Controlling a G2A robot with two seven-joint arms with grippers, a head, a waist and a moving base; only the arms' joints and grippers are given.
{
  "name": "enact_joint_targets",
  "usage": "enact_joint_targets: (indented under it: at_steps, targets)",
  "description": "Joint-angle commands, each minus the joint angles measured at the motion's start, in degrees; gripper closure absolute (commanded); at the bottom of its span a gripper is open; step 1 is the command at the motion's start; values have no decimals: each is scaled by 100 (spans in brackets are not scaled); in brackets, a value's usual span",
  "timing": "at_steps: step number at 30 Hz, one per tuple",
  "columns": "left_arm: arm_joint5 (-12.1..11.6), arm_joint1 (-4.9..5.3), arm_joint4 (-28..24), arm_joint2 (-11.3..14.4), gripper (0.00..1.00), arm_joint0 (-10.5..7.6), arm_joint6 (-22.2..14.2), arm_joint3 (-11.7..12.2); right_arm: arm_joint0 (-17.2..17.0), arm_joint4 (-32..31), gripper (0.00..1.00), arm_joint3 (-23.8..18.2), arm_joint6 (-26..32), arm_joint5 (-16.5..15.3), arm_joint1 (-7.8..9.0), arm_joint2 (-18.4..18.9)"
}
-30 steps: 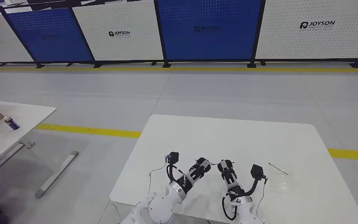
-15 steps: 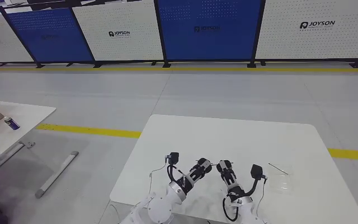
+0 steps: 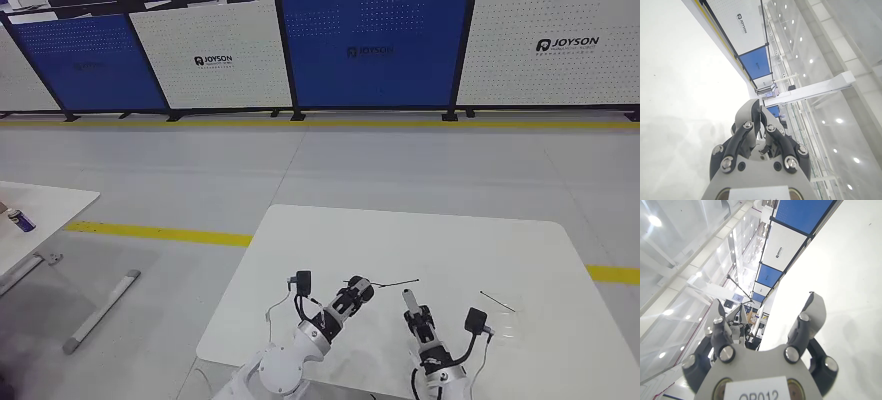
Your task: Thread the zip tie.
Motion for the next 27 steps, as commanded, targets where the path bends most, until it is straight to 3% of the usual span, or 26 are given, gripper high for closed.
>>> enact_joint_targets:
  at_steps: [1, 8, 14, 17, 27]
  targets:
    - [-2, 0, 47, 1, 100, -1, 5, 3, 1, -3, 0, 1, 0, 1, 0, -2]
    - [45, -11, -75, -3, 100, -11, 70, 0, 70, -178, 0, 15, 42, 113, 11, 34]
    - [290, -64, -1023, -114, 100, -18, 265, -198, 53, -1180, 0, -24, 61, 133, 80, 96]
    - [547, -77, -1472, -156, 100, -79, 125, -246, 72, -1714, 0, -8, 3, 425, 107, 151]
    - [568, -77, -1492, -161, 100, -88, 113, -247, 74, -1707, 0, -14, 0, 445, 105, 147]
